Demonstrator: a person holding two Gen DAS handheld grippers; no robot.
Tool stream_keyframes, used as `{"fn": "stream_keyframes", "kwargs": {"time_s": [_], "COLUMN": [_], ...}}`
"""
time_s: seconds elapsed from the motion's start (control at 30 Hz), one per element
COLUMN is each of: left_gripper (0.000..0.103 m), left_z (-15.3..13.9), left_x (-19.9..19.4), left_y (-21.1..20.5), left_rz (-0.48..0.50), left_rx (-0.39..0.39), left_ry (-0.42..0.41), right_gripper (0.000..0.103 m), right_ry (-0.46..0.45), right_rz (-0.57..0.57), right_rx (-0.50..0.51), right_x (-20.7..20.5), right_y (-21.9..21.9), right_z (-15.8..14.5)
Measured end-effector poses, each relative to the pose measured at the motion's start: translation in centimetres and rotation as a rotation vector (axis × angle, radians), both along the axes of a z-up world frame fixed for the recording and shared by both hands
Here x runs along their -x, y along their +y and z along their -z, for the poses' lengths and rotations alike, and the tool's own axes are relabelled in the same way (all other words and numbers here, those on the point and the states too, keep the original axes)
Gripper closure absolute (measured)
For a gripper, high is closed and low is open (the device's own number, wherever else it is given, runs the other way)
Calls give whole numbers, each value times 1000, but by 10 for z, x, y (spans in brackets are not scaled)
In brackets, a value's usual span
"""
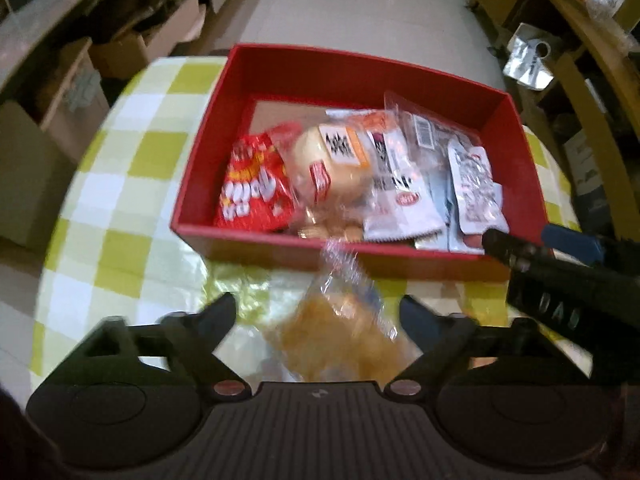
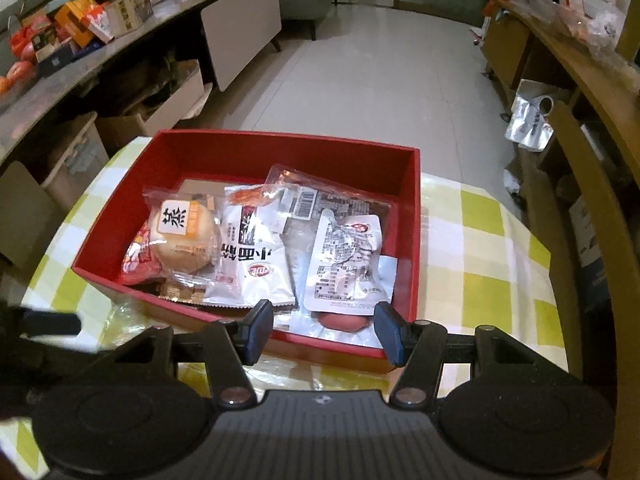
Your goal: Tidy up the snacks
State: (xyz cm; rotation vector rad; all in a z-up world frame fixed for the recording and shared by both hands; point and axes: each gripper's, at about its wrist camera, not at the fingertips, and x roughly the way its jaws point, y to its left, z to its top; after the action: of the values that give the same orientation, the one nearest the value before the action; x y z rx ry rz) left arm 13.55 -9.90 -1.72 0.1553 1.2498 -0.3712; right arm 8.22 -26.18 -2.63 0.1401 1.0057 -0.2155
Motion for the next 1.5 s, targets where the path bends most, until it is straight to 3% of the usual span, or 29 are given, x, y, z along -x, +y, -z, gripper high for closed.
{"fn": "stream_keyframes", "kwargs": {"time_s": [0.1,0.17,0.33,0.4,0.47,0.63,0.93,1.07,1.27,1.33,1.5], "left_gripper": [0,0,0,0,1,21,22,22,21,16,14], "left_z": [16,29,67,76,73,58,-19,-45,-29,-25,-28], "left_x": [11,14,22,30,34,42,40,22,-15,-23,-39], "left_y": [5,3,-17,-21,-18,-18,6,-22,-68,-76,-80], "left_rz": [2,-4,53,88,63,59,30,21,36,24,-12], "left_rx": [-21,-49,-211,-269,-249,-241,-20,-5,-51,-69,-10], "left_ry": [35,52,136,109,89,55,-10,-100,-147,-167,-184], "right_gripper": [42,42,42,42,42,42,42,42,41,41,41], "right_ry": [-16,-22,-32,-39,-51,-70,-120,-100,-55,-53,-64], "right_rz": [-1,-3,-30,-25,-25,-36,26,61,99,117,160], "right_rx": [-6,-4,-8,-20,-21,-7,-28,-13,0,8,-12], "right_x": [1,1,1,0,1,7,15,13,2,1,2], "right_y": [2,5,8,6,4,3,-18,-27,-39,-44,-57], "right_z": [-4,-6,-7,-7,-9,-13,-25,-21,-7,-4,0]}}
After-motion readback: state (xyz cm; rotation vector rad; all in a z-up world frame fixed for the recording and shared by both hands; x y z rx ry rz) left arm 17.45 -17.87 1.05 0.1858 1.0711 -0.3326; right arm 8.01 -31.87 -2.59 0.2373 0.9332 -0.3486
